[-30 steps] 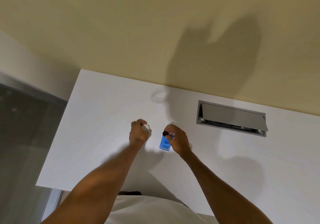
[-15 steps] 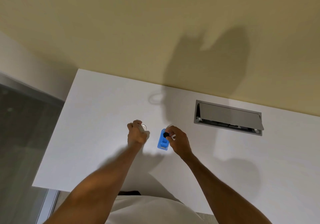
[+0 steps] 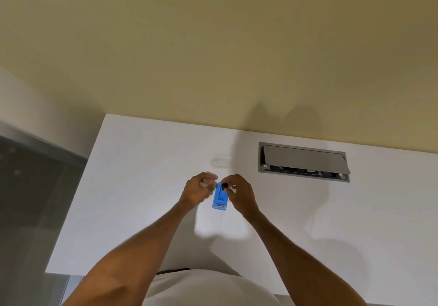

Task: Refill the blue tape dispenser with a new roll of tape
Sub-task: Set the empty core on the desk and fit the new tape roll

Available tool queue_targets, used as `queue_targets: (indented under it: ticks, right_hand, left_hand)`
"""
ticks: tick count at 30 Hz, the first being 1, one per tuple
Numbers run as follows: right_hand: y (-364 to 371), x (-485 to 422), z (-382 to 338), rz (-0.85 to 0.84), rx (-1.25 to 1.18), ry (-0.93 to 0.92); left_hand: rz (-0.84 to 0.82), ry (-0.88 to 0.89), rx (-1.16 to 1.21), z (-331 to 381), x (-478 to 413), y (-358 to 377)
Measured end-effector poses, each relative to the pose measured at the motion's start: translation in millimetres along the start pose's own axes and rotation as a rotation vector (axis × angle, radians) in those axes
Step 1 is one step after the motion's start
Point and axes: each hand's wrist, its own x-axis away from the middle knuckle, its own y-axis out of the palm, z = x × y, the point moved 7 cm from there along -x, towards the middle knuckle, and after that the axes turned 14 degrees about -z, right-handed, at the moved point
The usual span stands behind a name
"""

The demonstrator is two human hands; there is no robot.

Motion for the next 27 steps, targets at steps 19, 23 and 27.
queue_targets:
  ticks: [19, 23, 27]
  right_hand:
    - [-3, 17, 34, 0.010, -0.101, 0.066]
    - [-11, 30, 64, 0.103, -0.118, 0.217]
    - [-7, 41, 87, 0.054, 0.007, 0.345]
  left_hand:
    - [-0.149, -0.001, 0.166, 1, -7, 32]
    - [-0.188, -0.063, 0.188, -6, -11, 35]
    - [-0.204, -0.088, 0.187, -12, -15, 37]
